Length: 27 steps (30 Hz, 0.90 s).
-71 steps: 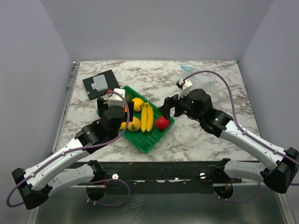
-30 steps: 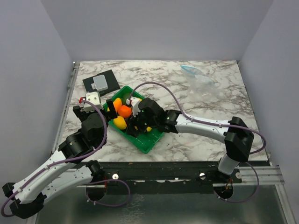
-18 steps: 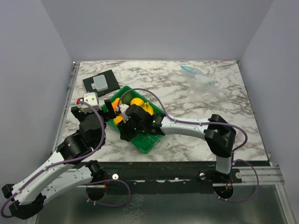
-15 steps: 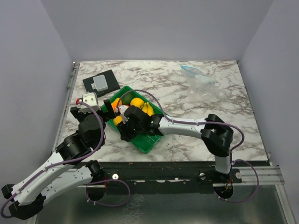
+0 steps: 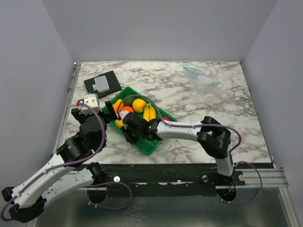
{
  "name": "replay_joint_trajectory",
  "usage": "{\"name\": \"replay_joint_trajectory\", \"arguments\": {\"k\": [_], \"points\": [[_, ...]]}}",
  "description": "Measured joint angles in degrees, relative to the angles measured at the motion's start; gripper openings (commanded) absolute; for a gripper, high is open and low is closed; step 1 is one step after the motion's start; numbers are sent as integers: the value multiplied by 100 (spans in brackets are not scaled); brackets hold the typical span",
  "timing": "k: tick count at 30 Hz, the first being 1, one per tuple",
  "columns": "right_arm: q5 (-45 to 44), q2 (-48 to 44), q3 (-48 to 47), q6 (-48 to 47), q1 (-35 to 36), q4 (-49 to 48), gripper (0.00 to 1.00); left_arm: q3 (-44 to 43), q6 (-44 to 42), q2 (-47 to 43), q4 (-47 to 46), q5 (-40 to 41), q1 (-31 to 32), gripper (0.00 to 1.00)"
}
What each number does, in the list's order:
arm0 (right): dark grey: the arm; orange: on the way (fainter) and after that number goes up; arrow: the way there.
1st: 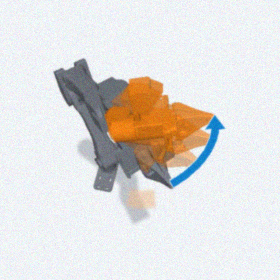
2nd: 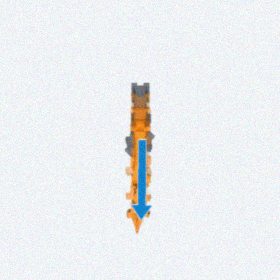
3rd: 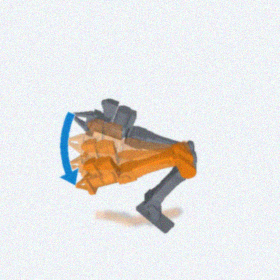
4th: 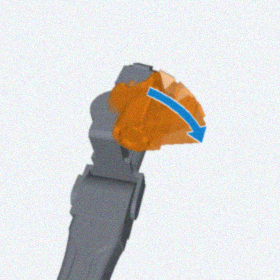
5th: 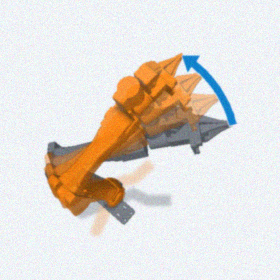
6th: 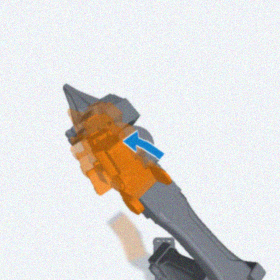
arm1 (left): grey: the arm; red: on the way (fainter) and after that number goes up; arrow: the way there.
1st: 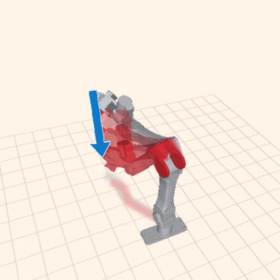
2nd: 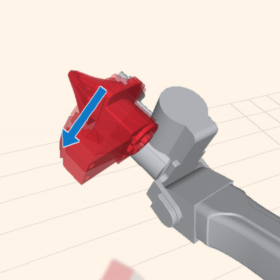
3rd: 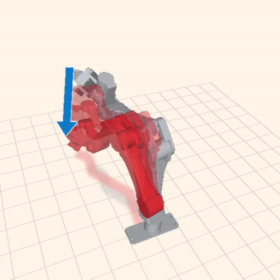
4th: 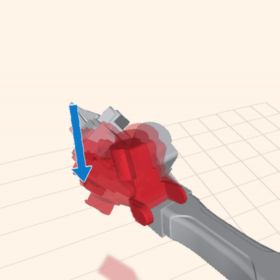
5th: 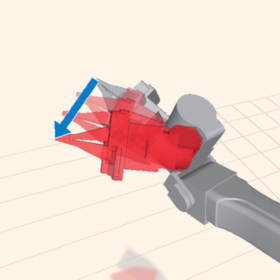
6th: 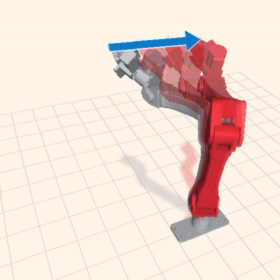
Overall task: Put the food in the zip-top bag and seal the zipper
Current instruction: Move the bin to the center of the board.
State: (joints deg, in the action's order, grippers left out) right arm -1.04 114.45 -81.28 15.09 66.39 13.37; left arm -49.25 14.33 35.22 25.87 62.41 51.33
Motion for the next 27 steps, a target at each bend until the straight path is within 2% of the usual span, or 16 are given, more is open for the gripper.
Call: {"name": "replay_joint_trajectory", "arguments": {"k": [6,27], "points": [[-289,-24,28,70,79,-4,1,2,0,20,-2,-2,0,99],[-890,-1449,1880,654,118,-229,1,31,0,155,-2,-4,0,99]]}}
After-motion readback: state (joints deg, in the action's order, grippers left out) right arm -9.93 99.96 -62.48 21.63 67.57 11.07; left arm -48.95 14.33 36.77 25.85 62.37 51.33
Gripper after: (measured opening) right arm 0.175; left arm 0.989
